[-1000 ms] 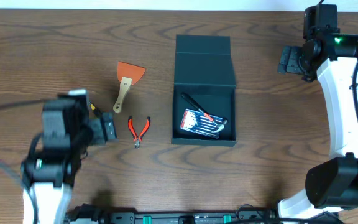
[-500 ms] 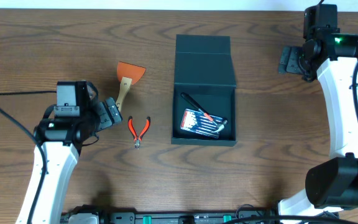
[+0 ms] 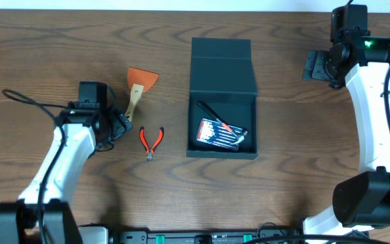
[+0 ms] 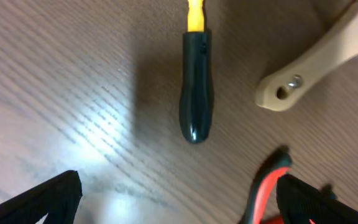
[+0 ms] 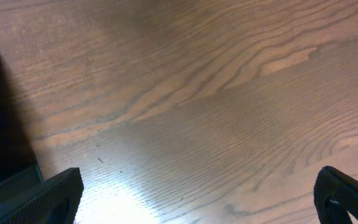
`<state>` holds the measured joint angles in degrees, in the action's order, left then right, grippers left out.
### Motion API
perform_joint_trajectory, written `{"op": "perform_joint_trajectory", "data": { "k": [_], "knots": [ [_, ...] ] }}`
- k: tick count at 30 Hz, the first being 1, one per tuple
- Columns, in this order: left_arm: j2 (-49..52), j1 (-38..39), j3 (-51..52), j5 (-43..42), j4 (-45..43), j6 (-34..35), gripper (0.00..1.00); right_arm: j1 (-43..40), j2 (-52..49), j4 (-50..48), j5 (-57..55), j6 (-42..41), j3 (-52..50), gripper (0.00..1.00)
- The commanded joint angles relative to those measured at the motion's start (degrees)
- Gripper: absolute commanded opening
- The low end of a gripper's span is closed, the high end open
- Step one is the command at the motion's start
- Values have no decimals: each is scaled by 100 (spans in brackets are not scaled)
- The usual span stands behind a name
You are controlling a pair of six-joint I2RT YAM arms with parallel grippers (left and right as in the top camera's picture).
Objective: Pack container
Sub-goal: 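Move the left gripper over the black-and-yellow screwdriver, then lower the left gripper and close it on the screwdriver handle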
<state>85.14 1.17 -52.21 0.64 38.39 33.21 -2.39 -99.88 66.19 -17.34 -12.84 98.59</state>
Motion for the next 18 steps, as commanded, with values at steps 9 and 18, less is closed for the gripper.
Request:
{"op": "perform_joint_trajectory", "data": {
  "k": [9,18],
  "knots": [
    [417,-232,-129,-146,-411,-769,99,-15,24,2,-22,-83,116,99],
    [848,-763,-133,-866,-802,-437,99,-15,24,2,-22,-83,116,99]
  ]
}}
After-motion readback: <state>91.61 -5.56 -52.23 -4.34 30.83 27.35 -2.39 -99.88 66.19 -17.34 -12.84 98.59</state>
